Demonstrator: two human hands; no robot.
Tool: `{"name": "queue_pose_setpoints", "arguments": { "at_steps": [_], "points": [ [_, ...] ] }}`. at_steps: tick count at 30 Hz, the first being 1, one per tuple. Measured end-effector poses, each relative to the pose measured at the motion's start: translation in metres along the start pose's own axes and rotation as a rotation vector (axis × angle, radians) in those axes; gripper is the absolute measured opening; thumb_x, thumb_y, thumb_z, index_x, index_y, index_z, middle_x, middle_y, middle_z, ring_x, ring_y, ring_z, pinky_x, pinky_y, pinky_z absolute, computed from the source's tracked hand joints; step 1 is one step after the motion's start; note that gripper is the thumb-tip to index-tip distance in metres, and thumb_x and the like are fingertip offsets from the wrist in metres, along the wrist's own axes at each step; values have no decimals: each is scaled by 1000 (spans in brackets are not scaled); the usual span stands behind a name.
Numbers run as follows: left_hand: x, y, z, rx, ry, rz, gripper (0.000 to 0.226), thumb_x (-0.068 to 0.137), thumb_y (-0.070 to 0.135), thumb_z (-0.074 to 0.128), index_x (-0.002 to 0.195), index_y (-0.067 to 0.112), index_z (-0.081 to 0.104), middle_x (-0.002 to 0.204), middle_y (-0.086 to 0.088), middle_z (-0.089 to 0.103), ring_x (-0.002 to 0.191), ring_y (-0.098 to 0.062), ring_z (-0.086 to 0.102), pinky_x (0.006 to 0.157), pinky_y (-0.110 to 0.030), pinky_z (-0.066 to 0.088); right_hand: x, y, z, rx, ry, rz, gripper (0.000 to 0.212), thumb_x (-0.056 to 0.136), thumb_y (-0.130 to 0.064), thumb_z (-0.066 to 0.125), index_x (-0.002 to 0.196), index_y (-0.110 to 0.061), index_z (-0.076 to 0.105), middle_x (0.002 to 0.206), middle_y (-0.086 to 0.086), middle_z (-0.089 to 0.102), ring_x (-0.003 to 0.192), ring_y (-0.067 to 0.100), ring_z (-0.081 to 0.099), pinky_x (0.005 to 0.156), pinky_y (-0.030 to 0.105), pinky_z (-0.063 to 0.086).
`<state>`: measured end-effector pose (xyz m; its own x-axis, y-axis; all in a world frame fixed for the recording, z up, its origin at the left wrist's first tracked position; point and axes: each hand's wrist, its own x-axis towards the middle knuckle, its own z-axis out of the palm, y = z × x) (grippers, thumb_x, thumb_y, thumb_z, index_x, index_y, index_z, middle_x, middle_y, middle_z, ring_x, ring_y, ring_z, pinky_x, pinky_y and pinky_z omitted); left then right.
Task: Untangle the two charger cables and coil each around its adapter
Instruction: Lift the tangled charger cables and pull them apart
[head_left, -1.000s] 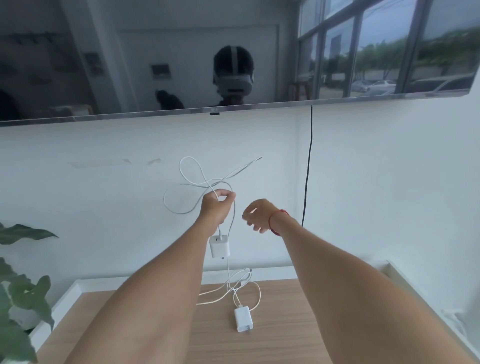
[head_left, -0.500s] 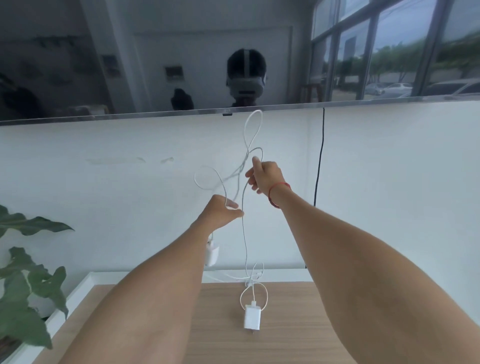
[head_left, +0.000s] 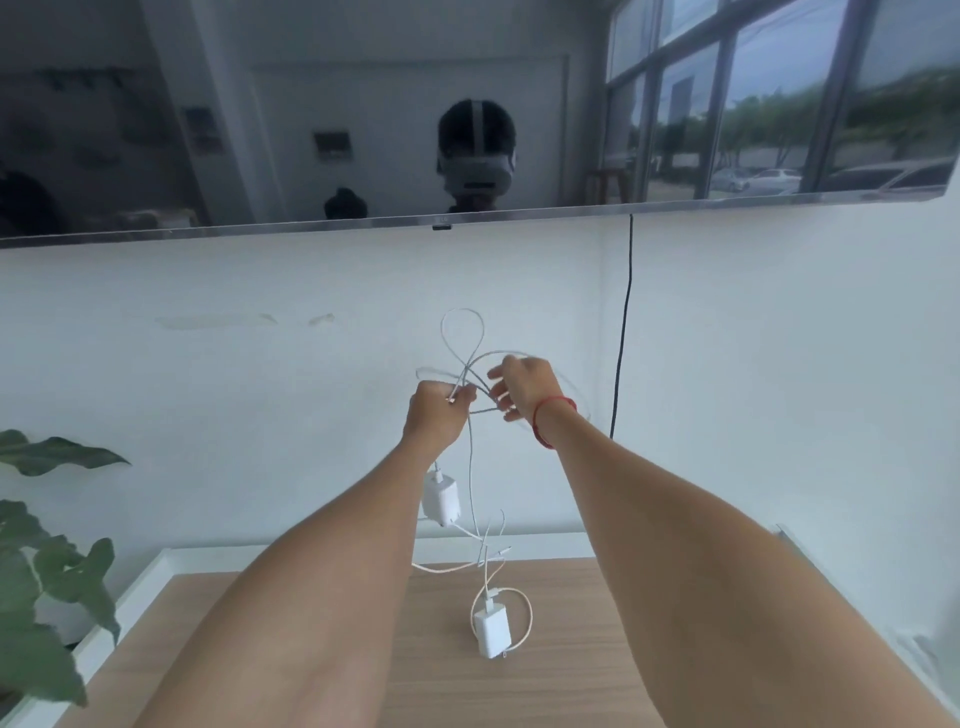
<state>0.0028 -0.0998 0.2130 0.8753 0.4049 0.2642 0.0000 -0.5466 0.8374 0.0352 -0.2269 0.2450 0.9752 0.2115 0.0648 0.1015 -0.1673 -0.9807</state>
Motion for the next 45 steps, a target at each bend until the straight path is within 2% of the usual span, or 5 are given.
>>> {"name": "queue_pose_setpoints", "arguments": {
  "at_steps": [3, 11, 18, 26, 45],
  "points": [
    [-4, 5, -1, 6, 3, 40, 48, 93, 27, 59, 51, 15, 38, 51, -1, 22, 54, -23, 25, 46, -28, 21, -4, 20, 2, -232, -138, 30, 18, 89, -12, 47, 88, -9, 65, 72, 4, 62, 57, 16, 54, 53, 23, 48],
    [-8, -4, -10, -44, -8, 46, 54, 91, 28, 63, 50, 18, 30, 52, 4, 15, 44, -12, 16, 41, -21, 15, 5, 29, 15, -363, -189, 18, 15, 88, -25, 58, 101, -17, 59, 83, 4, 69, 74, 22, 71, 79, 41, 59],
    [-7, 0, -17, -96, 5, -15, 31, 92, 35, 60, 68, 17, 69, 39, 10, 20, 34, -9, 22, 42, -22, 20, 2, 34, 27, -342, -80, -26, 21, 73, -32, 63, 73, -11, 62, 86, 12, 73, 85, 27, 73, 76, 52, 59],
    [-1, 0, -21, -116, -69, -24, 30, 90, 38, 63, 80, 10, 71, 42, 9, 19, 39, -10, 21, 40, -19, 19, -2, 60, 42, -507, -394, 68, 12, 88, -19, 54, 83, -15, 64, 93, 8, 72, 83, 24, 71, 74, 38, 58],
    [-14, -63, 3, 323, -400, -187, 25, 84, 32, 70, 67, 14, 62, 52, 2, 36, 49, -17, 33, 51, -22, 26, 24, 2, 23, 69, 58, -115, 20, 99, -11, 36, 100, -2, 55, 84, 10, 62, 54, 23, 63, 56, 22, 56]
  ]
}}
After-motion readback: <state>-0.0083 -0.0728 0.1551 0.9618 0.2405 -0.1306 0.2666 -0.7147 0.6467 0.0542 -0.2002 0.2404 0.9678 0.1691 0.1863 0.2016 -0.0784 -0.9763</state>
